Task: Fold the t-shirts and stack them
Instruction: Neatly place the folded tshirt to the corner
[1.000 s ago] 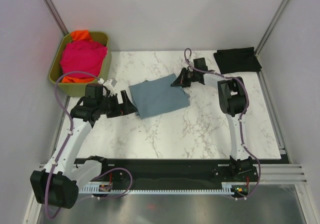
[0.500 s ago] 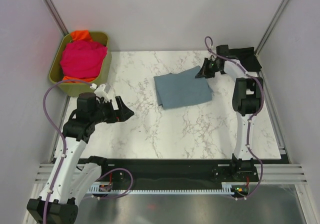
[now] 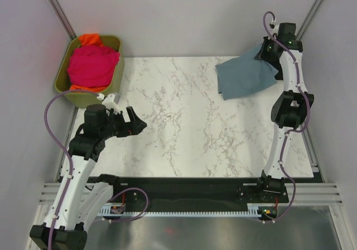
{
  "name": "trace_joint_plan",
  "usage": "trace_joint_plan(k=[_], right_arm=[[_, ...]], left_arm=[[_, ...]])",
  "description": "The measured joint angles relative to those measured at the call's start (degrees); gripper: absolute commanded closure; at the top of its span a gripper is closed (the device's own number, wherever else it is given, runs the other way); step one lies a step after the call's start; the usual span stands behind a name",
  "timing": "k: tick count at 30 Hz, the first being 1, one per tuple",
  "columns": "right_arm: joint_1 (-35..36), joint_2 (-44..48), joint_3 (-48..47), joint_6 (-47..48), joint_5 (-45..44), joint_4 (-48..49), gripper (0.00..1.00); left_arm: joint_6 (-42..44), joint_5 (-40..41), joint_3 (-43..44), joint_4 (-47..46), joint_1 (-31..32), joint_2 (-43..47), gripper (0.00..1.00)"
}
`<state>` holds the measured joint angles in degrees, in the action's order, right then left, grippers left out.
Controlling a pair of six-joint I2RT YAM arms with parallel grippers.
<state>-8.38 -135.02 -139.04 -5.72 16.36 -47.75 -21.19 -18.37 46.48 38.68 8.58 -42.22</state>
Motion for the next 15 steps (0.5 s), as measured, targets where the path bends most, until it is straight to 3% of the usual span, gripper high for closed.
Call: trace_joint_plan(k=[15], right_arm=[[-5.81, -3.54, -6.14, 0.87, -1.49, 4.63, 1.00]], left_arm=[[-0.09, 0.44, -0.44, -0.11, 0.00, -1.14, 0.00]])
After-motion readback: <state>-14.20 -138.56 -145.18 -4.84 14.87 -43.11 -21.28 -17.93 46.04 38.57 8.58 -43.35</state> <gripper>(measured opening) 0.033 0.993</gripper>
